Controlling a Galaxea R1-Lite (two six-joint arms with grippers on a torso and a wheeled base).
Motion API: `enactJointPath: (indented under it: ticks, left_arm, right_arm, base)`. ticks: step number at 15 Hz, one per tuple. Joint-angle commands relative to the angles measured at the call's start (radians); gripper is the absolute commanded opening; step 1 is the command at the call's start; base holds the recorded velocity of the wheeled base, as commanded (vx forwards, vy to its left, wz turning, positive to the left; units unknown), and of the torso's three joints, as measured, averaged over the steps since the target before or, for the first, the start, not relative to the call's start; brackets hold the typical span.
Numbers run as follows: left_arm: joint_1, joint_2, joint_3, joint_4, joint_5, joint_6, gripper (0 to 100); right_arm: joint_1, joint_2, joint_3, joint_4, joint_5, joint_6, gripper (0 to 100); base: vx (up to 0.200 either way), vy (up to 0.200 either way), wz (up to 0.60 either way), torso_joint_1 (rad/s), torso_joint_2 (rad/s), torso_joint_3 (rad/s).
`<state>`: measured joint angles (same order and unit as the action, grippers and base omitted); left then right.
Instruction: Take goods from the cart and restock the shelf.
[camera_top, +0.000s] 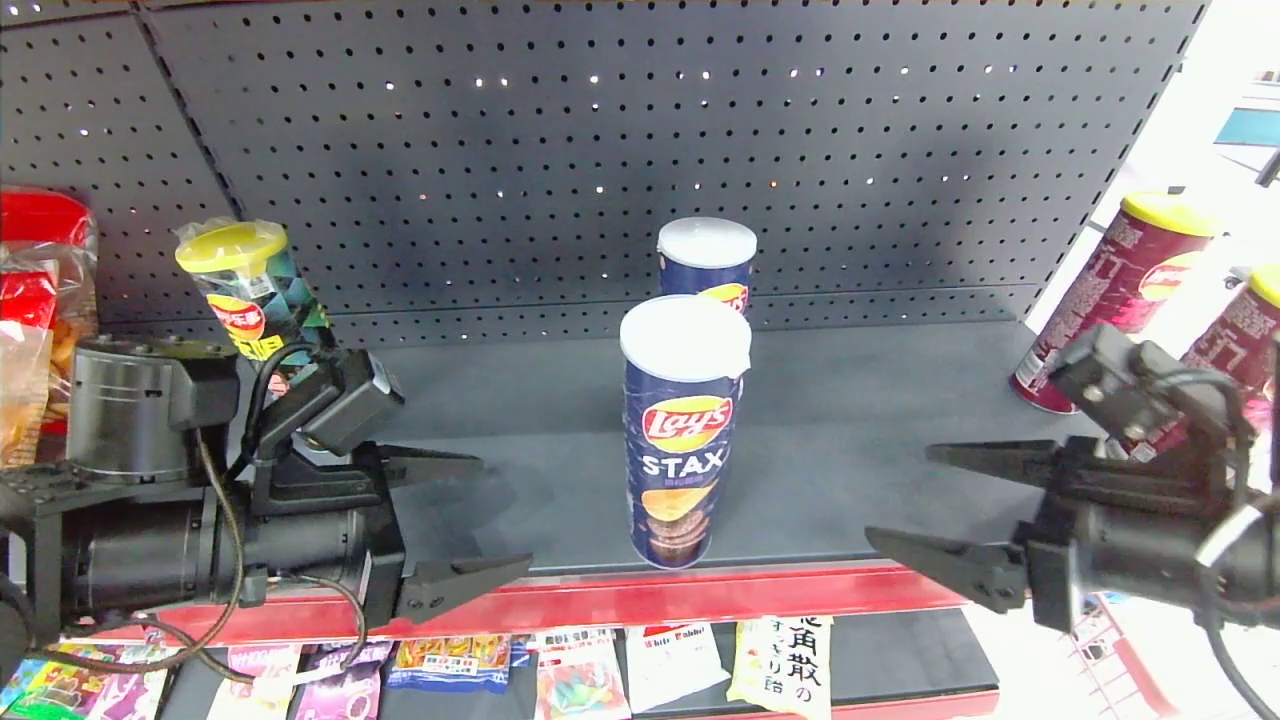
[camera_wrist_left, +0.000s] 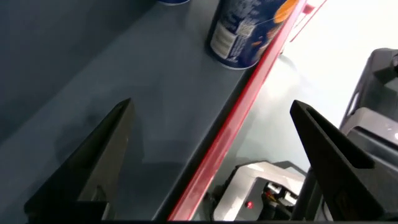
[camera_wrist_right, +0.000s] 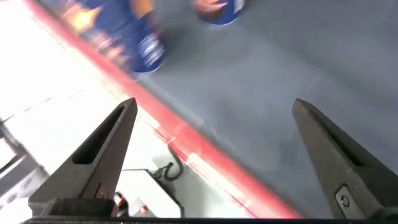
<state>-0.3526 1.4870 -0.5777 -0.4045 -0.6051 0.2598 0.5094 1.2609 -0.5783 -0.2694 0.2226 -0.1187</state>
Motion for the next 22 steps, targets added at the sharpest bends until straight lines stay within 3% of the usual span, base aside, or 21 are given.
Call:
enactJointPath:
  ticks: [1,3,6,9,12,22]
  left_arm:
    - [-0.003,0.036,-0.008,0.001,0.008,0.013,100]
    - [-0.017,0.058,-0.021,0.001,0.024,0.015,100]
    - [-0.017,0.111,-0.067,0.003,0.048,0.016,100]
    - [-0.037,0.171,-0.120,0.004,0.064,0.016,100]
    - [-0.065,0.230,-0.182,0.006,0.064,0.016,100]
    - [-0.100,0.305,-0.263,0.007,0.068,0.016,100]
  right_arm:
    - [0.072,-0.304,0.170,0.007,0.000,0.002,100]
    - [0.040,-0.397,0.210,0.013,-0.031,0.004,100]
    - [-0.107,-0.456,0.210,0.013,-0.117,0.005,100]
    - [-0.233,-0.485,0.202,0.012,-0.118,0.010,100]
    - [-0.249,-0.506,0.202,0.013,-0.118,0.056,100]
    - [-0.249,-0.509,0.206,0.013,-0.120,0.070,100]
  base:
    - [0.000,0.000,0.00,0.000,0.00,0.000]
    - [0.000,0.000,0.00,0.000,0.00,0.000]
    - [0.000,0.000,0.00,0.000,0.00,0.000]
    - [0.000,0.000,0.00,0.000,0.00,0.000]
    - [0.000,0.000,0.00,0.000,0.00,0.000]
    - [0.000,0.000,0.00,0.000,0.00,0.000]
